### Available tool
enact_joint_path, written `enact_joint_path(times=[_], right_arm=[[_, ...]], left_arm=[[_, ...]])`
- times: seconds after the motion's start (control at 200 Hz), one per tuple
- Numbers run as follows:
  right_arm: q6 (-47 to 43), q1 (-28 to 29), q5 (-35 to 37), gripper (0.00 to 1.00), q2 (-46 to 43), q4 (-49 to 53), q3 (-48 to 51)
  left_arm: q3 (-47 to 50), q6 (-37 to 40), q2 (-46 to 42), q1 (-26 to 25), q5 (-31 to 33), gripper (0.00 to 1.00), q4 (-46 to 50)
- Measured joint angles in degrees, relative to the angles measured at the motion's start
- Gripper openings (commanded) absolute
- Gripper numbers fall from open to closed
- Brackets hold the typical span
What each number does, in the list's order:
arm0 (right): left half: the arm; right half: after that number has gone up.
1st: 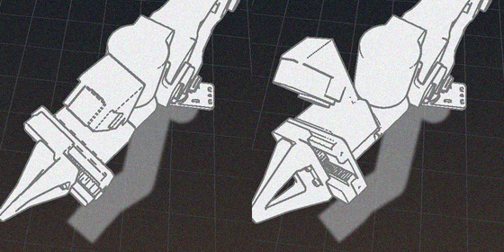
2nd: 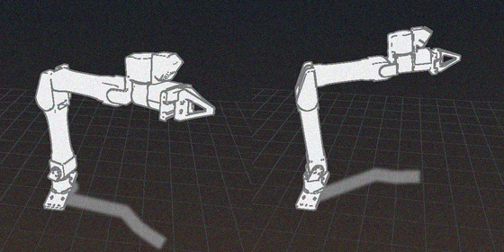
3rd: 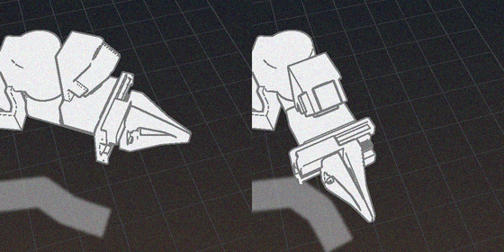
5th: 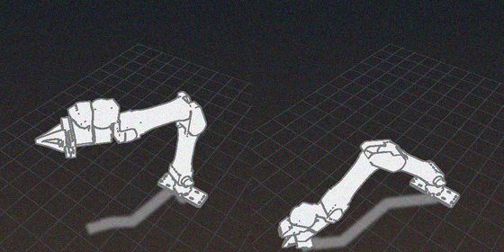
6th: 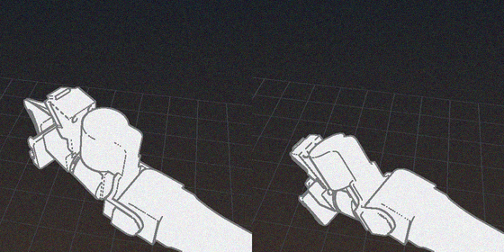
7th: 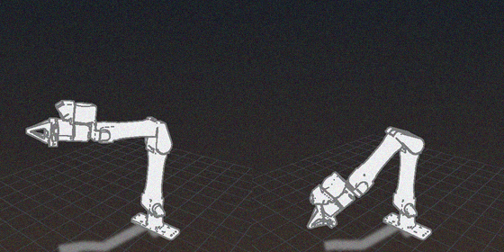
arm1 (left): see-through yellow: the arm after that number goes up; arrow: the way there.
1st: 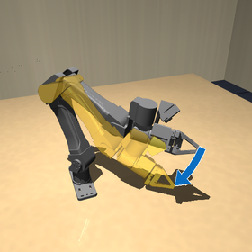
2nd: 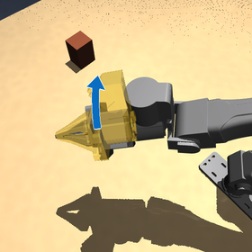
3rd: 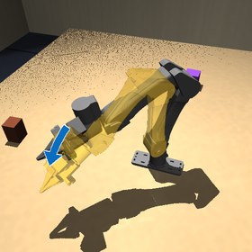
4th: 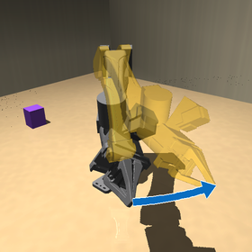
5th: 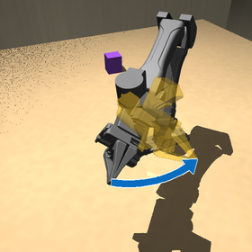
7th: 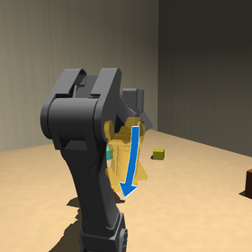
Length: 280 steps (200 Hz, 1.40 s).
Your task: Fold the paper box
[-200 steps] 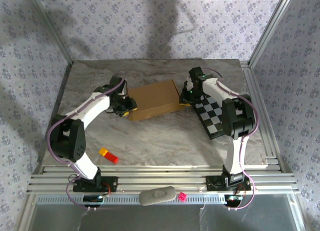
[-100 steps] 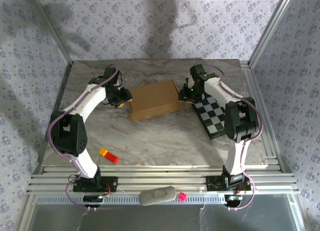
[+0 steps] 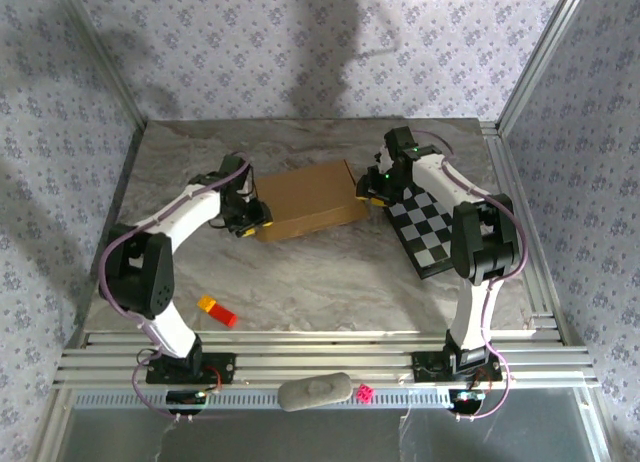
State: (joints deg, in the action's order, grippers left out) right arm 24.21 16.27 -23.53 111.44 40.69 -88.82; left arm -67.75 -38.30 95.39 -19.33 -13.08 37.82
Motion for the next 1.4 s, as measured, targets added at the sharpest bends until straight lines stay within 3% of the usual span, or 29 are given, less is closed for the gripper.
enact_joint_path(times=[0.275, 1.039, 1.399], right_arm=[[0.28, 0.72, -1.81, 0.48, 1.77, 0.37, 0.00], [-0.66, 1.38, -0.81, 0.49, 5.03, 4.37, -2.19], [-2.93, 1.38, 3.89, 0.56, 5.20, 7.50, -6.86]], left_arm=[[6.12, -3.17, -2.71, -1.40, -1.92, 0.48, -4.63], [6.47, -5.77, -1.40, -2.45, -2.56, 0.38, -10.38], [6.45, -5.53, -2.82, -2.01, -1.95, 0.48, -8.63]])
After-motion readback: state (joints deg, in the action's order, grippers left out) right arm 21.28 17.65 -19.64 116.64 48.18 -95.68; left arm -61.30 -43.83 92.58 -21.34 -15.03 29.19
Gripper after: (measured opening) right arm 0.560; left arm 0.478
